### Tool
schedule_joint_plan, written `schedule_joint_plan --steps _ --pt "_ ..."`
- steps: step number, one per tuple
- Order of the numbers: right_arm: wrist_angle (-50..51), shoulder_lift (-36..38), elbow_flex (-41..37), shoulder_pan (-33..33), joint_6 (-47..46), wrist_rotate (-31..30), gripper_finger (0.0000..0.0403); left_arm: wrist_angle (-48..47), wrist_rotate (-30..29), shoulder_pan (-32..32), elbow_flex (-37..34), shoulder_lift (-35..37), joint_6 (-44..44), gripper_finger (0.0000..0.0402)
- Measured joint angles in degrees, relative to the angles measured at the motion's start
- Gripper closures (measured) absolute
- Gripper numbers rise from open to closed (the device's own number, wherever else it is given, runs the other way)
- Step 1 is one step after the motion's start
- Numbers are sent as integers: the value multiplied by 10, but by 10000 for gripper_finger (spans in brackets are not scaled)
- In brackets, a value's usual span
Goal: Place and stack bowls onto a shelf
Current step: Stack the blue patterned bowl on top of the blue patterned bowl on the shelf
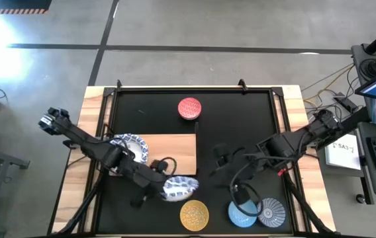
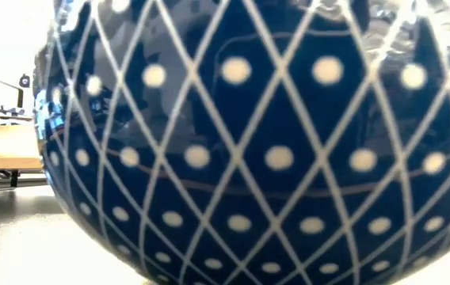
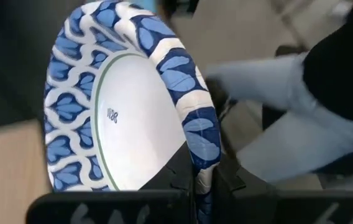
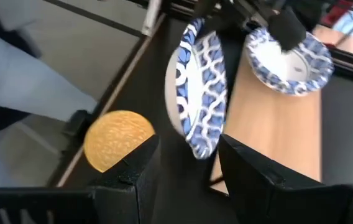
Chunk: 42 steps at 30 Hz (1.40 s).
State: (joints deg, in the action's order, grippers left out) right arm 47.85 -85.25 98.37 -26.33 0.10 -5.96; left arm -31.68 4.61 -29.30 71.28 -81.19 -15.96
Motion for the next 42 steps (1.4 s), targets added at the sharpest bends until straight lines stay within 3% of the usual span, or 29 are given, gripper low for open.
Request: schedule_joint_plan --steps 8,12,14,19,23,33,42 --pt "16 0 -7 33 -1 -2 250 -307 -149 0 109 2 -32 401" --pt "25 -1 -13 44 -15 -2 250 -428 -281 0 130 2 -152 402" --pt "39 -1 -15 48 -21 -2 250 -492 -310 0 131 2 -229 402" --pt "75 -1 -15 53 -31 -2 251 -584 -294 0 113 2 -351 401" --pt "92 -1 -15 53 -44 -2 255 -580 -244 0 93 2 -358 401" --pt "93 -1 -15 53 -66 -2 266 -583 -230 0 26 2 -402 398" --pt "93 -1 -15 53 -84 -2 263 -581 -209 0 -8 2 -400 337"
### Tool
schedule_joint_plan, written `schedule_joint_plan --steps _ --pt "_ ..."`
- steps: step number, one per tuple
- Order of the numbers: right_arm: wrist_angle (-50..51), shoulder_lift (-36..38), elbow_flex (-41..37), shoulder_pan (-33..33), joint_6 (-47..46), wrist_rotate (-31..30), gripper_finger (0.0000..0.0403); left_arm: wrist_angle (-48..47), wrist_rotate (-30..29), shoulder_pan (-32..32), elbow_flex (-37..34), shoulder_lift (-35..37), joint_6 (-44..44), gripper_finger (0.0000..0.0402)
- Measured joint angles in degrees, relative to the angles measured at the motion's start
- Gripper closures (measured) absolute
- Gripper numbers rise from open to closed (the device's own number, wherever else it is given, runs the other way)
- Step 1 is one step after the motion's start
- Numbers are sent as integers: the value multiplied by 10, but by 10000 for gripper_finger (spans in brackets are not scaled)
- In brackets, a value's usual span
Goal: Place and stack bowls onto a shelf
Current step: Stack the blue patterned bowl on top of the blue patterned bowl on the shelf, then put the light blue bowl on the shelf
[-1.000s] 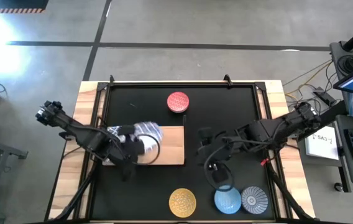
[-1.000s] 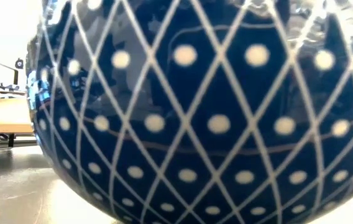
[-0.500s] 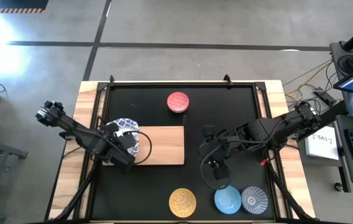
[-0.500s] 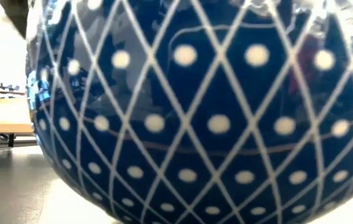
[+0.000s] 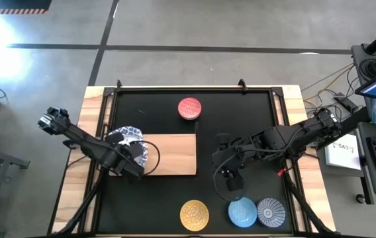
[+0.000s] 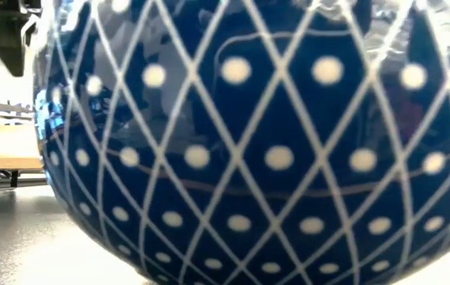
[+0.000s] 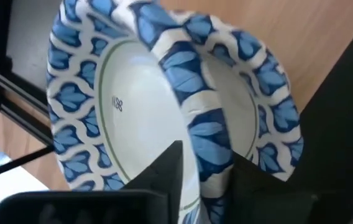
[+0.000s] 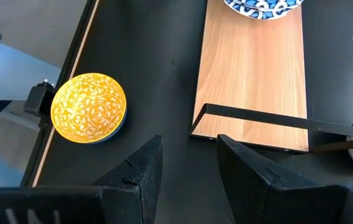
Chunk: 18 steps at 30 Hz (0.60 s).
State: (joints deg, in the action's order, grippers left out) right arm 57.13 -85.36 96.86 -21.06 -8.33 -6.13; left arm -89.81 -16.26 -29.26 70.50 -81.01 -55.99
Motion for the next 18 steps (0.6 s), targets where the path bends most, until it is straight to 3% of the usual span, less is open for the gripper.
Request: schedule_joint_plan --steps 10,18 --pt "0 0 0 0 -1 0 265 12 79 0 30 0 -10 273" --pt "22 0 0 0 -4 0 264 17 79 -1 56 0 -31 262"
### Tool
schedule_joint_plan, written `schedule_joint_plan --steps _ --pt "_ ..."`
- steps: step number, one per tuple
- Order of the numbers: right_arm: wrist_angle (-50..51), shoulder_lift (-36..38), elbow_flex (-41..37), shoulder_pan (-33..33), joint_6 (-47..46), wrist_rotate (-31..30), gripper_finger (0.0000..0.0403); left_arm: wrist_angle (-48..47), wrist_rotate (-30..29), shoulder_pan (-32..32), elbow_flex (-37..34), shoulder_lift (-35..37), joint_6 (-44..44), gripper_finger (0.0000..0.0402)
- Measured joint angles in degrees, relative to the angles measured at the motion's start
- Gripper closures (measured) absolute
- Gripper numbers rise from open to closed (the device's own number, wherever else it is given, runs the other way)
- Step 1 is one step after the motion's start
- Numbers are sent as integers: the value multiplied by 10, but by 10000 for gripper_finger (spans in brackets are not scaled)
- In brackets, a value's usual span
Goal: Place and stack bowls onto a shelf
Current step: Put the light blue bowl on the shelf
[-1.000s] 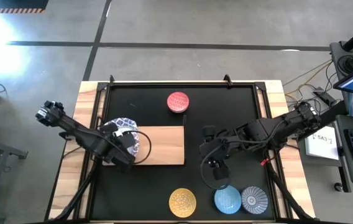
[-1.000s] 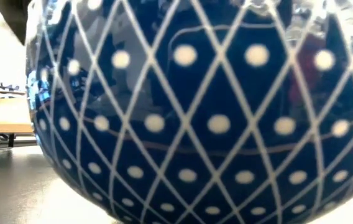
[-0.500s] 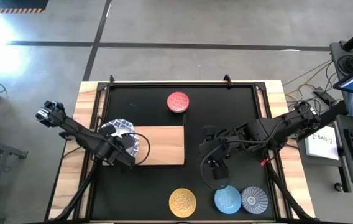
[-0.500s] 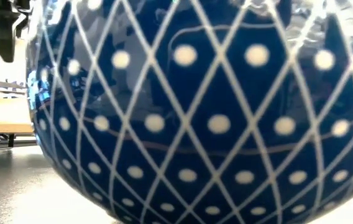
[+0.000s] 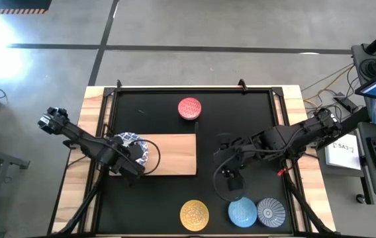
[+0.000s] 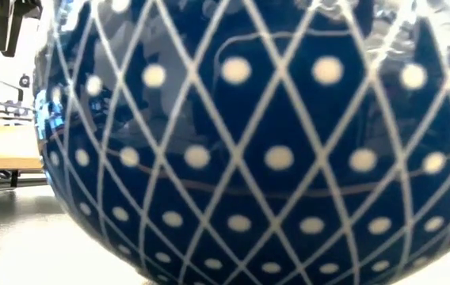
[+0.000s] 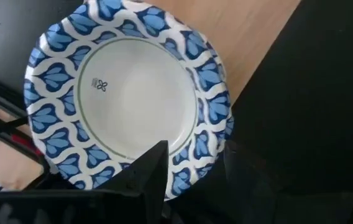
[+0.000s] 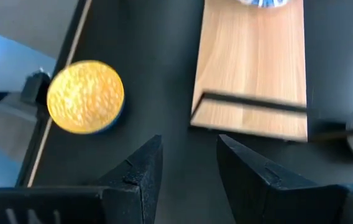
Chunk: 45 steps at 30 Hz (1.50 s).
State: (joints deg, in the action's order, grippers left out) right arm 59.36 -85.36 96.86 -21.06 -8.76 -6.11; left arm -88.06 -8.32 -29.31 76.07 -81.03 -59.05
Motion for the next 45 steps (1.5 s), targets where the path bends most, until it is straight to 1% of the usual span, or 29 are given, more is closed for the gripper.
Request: schedule_joint_plan --steps 4,8,15,22,25,30,33,37,45 --pt "51 0 0 0 -48 0 268 24 -1 0 0 0 6 262" --pt "95 0 0 0 -126 0 267 86 -17 0 0 0 42 262" --pt "141 0 -4 -19 -269 2 268 234 -46 0 0 0 112 262" --pt "141 0 -34 -71 -448 3 259 378 -46 -2 0 0 214 262" --pt "141 0 -55 -97 -525 0 254 403 -42 -7 -1 0 256 262" --pt "123 0 -93 -135 -626 5 247 408 -42 -18 -1 0 301 262" --pt "107 0 -108 -156 -653 16 246 419 -44 -23 -4 0 319 262" --pt "67 0 -137 -176 -669 16 249 448 -46 -27 -15 -1 332 262" --pt "27 0 -214 -181 -671 16 262 480 -46 -27 -23 -1 335 262"
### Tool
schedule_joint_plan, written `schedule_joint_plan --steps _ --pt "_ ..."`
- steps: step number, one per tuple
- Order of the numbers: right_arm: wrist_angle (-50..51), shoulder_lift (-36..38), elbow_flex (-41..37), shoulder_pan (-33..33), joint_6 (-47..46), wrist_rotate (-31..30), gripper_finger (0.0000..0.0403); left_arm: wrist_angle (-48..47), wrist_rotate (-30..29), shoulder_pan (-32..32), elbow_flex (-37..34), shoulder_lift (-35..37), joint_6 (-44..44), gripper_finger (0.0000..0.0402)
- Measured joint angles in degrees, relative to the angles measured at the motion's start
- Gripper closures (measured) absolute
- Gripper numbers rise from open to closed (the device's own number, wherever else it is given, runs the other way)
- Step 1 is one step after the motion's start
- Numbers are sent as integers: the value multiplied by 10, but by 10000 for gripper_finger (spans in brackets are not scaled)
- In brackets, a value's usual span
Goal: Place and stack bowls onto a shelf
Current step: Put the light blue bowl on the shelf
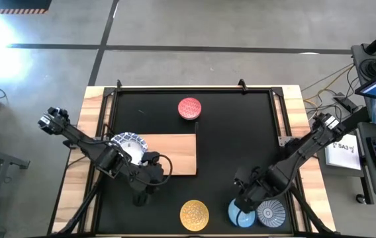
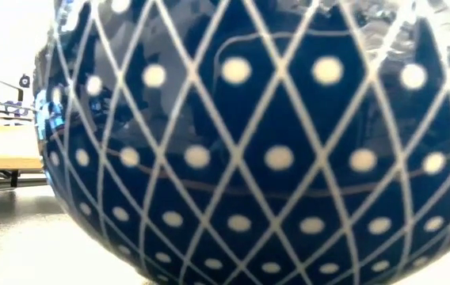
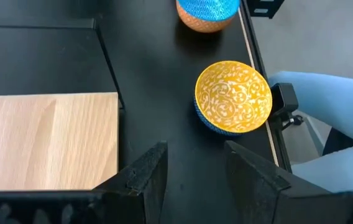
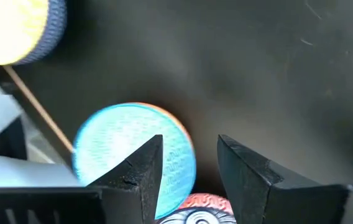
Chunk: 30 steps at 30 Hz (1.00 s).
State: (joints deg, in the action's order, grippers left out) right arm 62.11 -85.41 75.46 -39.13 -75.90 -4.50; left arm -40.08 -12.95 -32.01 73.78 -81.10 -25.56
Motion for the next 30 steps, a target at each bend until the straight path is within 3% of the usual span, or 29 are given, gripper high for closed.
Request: schedule_joint_plan --steps 22,30 --pt "-183 0 -130 0 39 61 268 17 -2 0 0 0 11 262" --pt "-187 0 -154 0 39 71 268 21 -13 0 0 0 11 262"
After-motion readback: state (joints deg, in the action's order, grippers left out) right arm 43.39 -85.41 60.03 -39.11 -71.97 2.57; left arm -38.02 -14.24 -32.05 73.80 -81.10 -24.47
